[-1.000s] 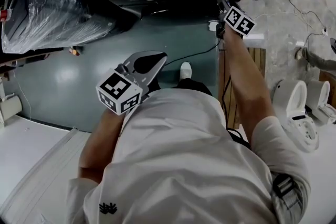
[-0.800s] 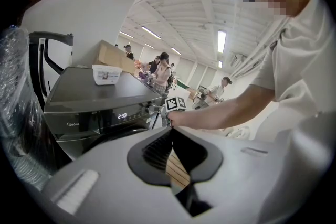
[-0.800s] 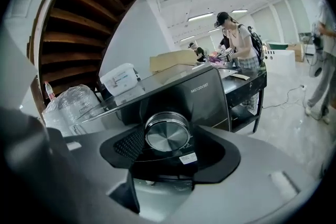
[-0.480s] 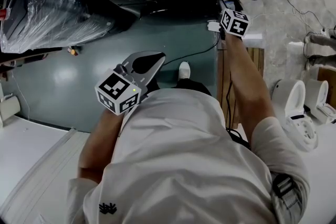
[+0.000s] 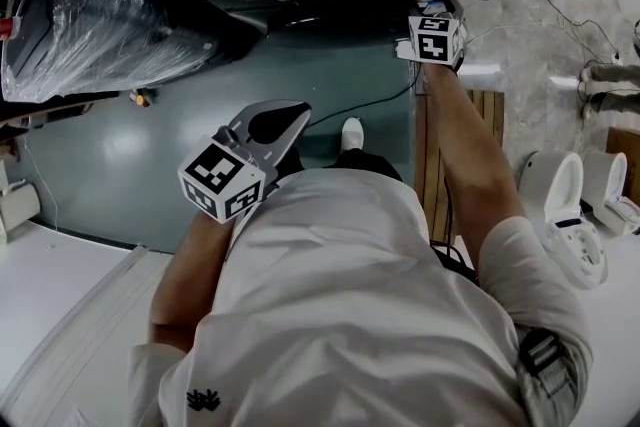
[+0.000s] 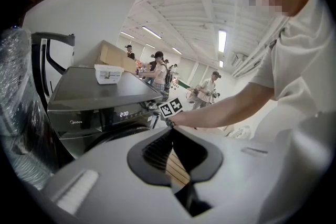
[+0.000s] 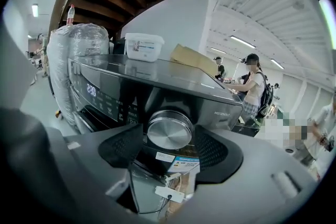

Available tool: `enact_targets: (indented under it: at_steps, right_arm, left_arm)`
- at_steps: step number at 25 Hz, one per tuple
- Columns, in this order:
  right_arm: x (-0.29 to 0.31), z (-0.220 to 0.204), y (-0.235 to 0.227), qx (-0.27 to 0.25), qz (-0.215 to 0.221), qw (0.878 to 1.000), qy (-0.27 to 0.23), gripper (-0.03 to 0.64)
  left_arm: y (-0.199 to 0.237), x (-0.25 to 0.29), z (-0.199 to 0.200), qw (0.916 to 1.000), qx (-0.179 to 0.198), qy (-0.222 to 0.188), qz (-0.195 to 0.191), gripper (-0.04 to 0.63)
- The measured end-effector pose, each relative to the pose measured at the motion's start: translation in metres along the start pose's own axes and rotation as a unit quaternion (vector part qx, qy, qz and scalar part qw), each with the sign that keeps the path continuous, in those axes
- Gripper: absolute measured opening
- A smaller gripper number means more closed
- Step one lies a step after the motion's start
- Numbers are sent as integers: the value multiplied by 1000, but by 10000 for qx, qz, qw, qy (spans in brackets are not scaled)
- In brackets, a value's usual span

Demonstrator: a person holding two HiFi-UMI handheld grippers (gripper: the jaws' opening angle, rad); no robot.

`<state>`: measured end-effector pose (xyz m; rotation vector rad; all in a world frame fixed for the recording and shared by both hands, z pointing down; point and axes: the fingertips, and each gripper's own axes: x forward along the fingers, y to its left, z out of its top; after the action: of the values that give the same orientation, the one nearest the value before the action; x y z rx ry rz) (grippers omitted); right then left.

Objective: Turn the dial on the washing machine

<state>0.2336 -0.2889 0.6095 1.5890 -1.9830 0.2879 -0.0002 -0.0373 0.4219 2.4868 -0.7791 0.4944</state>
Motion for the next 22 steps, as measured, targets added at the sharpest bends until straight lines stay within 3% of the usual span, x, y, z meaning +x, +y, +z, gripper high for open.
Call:
enact_targets:
  at_steps: [5,13,19,22]
  right_arm:
    - [0,0,-3,145,-80,9998,92,275]
    - [-2,2,-9,1119,106,9936,-99,275]
    - [-1,0,-12,2300,478,9714,-356,275]
    - [-2,0,-13,2531,553,9650,-417,275]
  left_arm:
    - [3,-4,-1,10000,-14,-2,83,54]
    - [4,-3,0,9999,-42,-24,102,54]
    - [2,-1,0,10000,-36,-19,74,54]
    - [3,-1,0,10000,-35,-13,71,54]
